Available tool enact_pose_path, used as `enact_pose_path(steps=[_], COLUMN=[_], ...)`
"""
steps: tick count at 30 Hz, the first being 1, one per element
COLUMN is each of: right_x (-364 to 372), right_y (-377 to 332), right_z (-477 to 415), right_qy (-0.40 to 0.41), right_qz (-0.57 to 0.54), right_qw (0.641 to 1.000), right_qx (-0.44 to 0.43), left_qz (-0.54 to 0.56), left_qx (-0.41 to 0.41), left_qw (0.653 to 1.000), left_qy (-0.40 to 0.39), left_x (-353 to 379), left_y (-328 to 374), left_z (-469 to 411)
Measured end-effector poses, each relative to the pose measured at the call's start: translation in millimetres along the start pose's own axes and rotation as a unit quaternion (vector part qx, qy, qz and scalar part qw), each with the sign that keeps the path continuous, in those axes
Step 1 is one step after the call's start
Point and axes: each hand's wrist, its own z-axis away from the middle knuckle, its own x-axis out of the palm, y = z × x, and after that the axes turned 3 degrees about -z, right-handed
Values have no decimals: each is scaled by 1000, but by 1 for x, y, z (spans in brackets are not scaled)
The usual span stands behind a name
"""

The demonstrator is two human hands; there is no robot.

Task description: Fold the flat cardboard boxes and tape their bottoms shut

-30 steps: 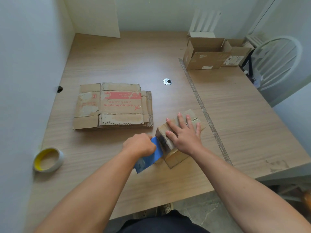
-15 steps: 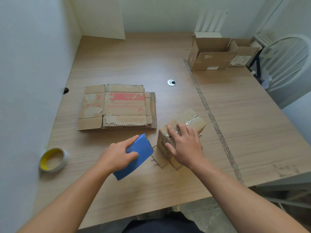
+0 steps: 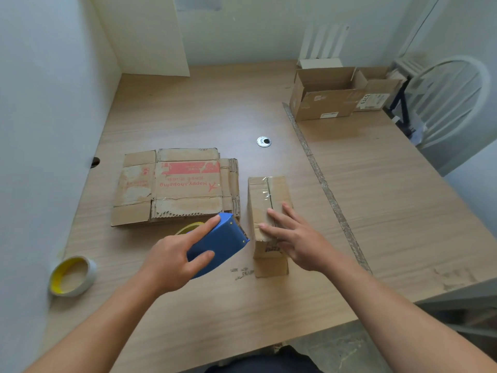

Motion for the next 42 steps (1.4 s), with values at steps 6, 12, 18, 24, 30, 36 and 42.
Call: enact_pose_path(steps=[6,12,18,24,30,36,42], right_x=[-26,-45,-53,-60,-63,-56,-49], right_y=[-7,-22,-23,-20,-20,-22,-22], right_z=[-2,-7,-14,-19,-24,-32,-28], right_qy=[55,35,-34,-73,-72,-5,60], right_qz=[-130,-283,-329,-397,-418,-399,-365], right_qw=[990,958,943,914,905,917,928], right_qx=[2,-3,-20,-27,-25,6,38], left_qz=[-82,-145,-171,-160,-152,-111,-42], left_qx=[144,233,253,240,233,203,143], left_qw=[981,952,942,949,953,968,988], left_qy=[98,137,137,131,120,94,35], left_x=[5,5,2,0,-5,-6,-9], left_y=[14,27,44,48,52,55,54], left_z=[-7,-14,-17,-18,-18,-17,-17])
